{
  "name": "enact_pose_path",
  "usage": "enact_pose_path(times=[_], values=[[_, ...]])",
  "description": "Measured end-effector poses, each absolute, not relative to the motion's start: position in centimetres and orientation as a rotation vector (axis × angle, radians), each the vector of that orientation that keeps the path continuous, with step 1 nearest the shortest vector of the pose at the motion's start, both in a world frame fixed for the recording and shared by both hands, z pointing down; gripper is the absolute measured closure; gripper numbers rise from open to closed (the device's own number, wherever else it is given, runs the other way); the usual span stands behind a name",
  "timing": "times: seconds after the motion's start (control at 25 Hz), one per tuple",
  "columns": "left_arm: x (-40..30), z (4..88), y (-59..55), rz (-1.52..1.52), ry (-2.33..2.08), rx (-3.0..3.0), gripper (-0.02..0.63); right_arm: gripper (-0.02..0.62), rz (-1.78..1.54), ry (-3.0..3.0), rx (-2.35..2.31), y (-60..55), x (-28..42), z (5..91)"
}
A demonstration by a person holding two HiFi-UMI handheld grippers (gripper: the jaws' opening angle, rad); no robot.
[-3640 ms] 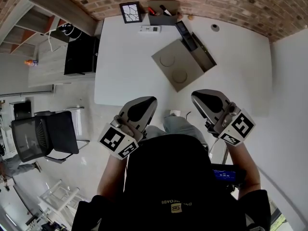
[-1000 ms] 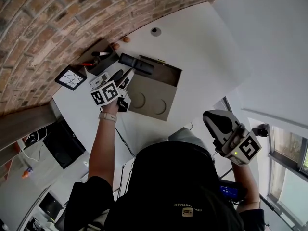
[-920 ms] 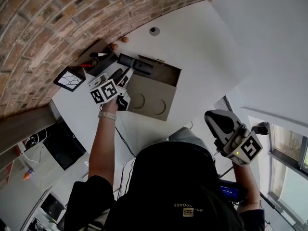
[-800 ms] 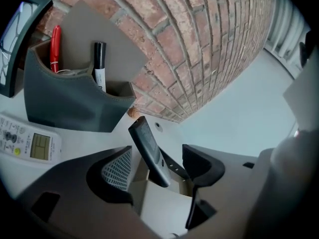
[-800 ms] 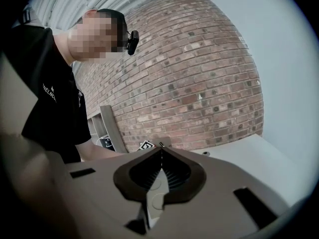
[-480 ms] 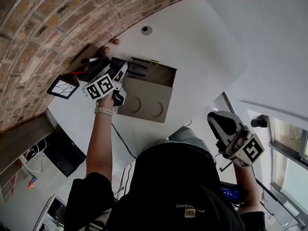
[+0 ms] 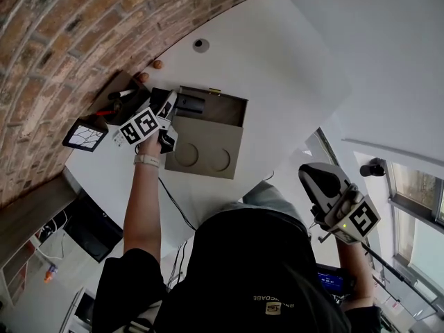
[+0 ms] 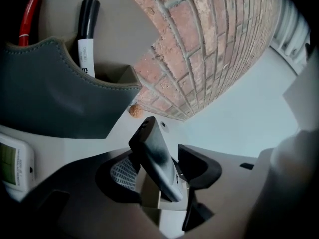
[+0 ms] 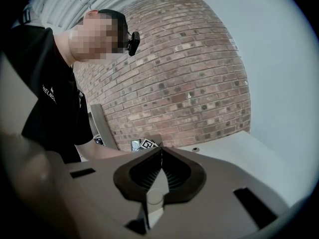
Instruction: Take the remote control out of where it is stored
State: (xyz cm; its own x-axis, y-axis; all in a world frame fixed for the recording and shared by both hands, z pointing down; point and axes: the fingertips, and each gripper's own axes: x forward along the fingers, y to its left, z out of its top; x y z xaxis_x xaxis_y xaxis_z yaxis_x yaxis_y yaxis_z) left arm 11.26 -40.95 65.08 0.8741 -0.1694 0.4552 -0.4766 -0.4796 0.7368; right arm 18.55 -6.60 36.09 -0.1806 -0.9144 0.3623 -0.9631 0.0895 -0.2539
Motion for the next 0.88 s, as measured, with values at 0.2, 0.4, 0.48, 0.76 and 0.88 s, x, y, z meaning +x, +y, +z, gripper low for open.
enact_pose_path(times=[0.2, 0.4, 0.48, 0.76, 0.88], values=[[11.4, 64.9, -41.4, 0.370, -0.493, 2.069, 0.462, 0.589, 0.672, -2.225, 1.955, -6.5, 18.7, 35.8], [11.4, 64.0, -41.3, 0.339, -0.474, 2.078, 0.480, 0.589, 0.660, -2.229, 1.962, -6.7, 18.4, 35.4], [11.3, 63.4, -41.2, 0.319, -0.469, 2.086, 0.491, 0.589, 0.655, -2.233, 1.968, -6.7, 18.3, 35.2], [11.3, 61.6, -40.7, 0.298, -0.463, 2.133, 0.508, 0.589, 0.624, -2.241, 1.978, -6.0, 18.2, 34.8], [11.4, 60.7, -40.1, 0.301, -0.457, 2.158, 0.511, 0.589, 0.607, -2.245, 1.984, -5.5, 18.1, 34.4]])
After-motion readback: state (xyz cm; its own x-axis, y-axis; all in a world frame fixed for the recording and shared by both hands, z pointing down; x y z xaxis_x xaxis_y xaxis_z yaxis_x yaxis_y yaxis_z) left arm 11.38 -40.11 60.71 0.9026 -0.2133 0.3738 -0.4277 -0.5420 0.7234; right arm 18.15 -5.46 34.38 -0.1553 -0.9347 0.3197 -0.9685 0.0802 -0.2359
